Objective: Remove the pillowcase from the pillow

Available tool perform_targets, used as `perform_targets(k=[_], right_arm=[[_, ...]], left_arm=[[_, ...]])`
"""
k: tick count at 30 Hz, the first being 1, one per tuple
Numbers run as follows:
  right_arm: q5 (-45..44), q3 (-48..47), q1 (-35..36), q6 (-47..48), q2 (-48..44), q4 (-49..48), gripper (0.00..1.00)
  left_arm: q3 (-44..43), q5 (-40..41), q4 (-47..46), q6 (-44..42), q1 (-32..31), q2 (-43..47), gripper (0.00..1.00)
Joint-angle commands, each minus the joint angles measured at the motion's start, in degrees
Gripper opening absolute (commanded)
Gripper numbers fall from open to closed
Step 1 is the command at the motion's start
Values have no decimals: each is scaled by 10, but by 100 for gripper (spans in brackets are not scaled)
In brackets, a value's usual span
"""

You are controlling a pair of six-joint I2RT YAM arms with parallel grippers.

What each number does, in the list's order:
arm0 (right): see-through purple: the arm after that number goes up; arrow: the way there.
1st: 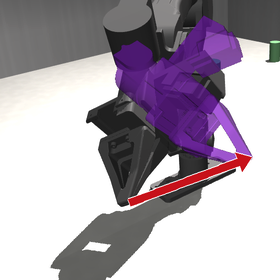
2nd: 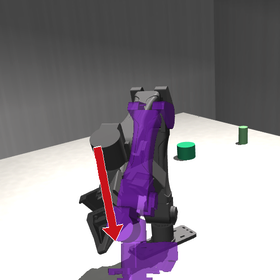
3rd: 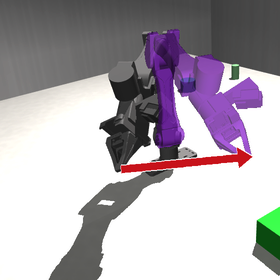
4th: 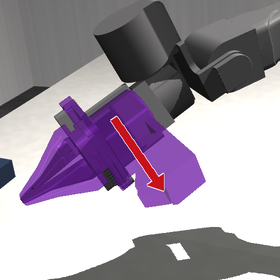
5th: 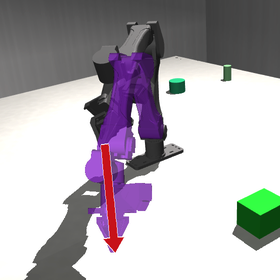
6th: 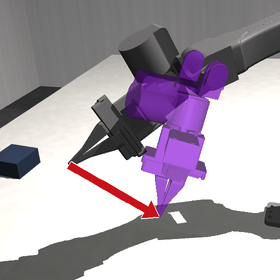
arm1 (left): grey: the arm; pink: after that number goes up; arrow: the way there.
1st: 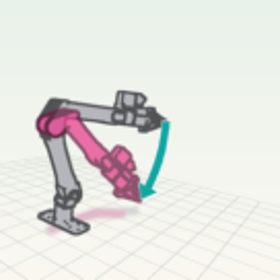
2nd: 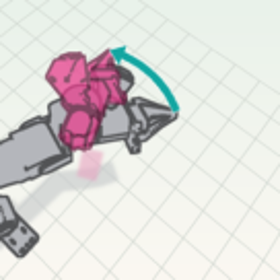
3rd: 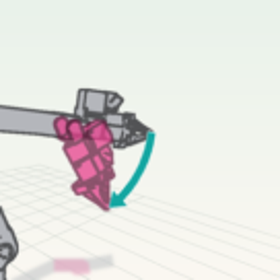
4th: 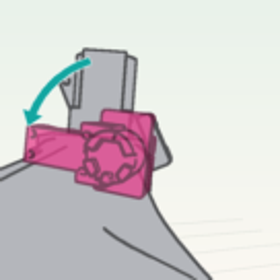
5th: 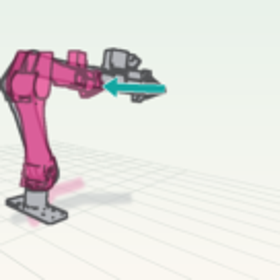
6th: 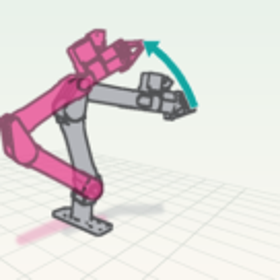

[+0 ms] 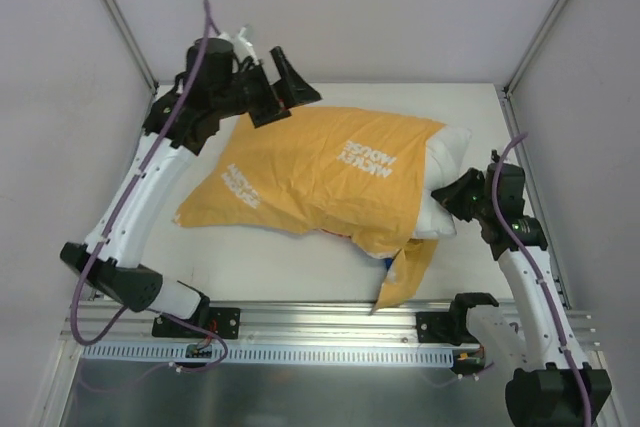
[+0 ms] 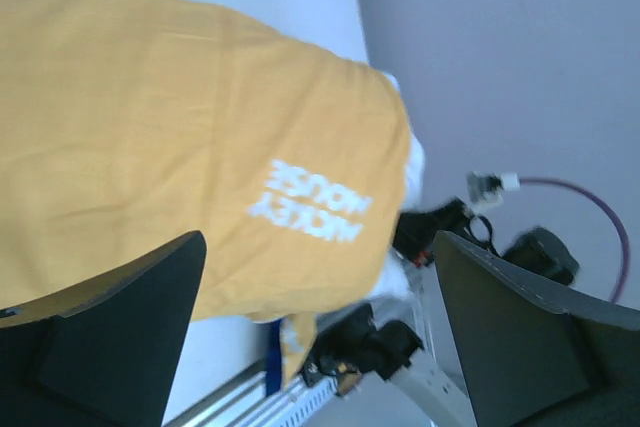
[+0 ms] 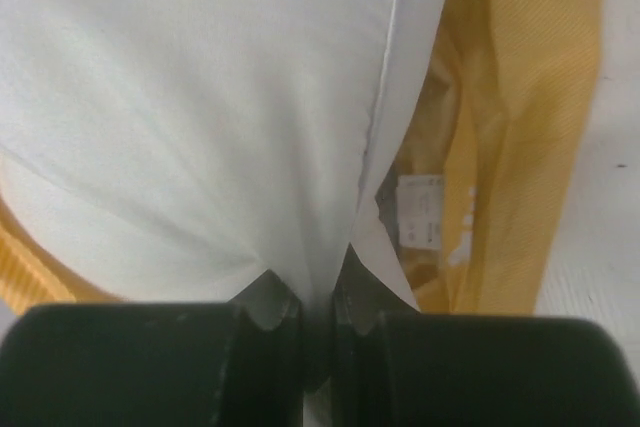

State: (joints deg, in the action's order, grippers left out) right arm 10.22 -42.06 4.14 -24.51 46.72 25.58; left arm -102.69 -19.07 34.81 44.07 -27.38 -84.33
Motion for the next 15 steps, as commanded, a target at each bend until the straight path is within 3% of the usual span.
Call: perform_targets(k=[1, 5, 8, 11, 15], right_arm=[[40, -16, -39, 42, -29, 33, 1], [66, 7, -72, 44, -43, 37, 1], [81, 8, -84, 45, -38, 37, 1], [87, 1, -88, 48, -24, 37, 1], [98, -14, -97, 49, -15, 37, 1]], left_arm=[[77, 32, 39, -41, 71, 72, 99], [233, 89, 60, -79, 127, 159, 99], [332, 157, 74, -95, 129, 204, 99], [404, 255, 73, -73, 138, 225, 99], [420, 289, 69, -97, 169, 191, 99]])
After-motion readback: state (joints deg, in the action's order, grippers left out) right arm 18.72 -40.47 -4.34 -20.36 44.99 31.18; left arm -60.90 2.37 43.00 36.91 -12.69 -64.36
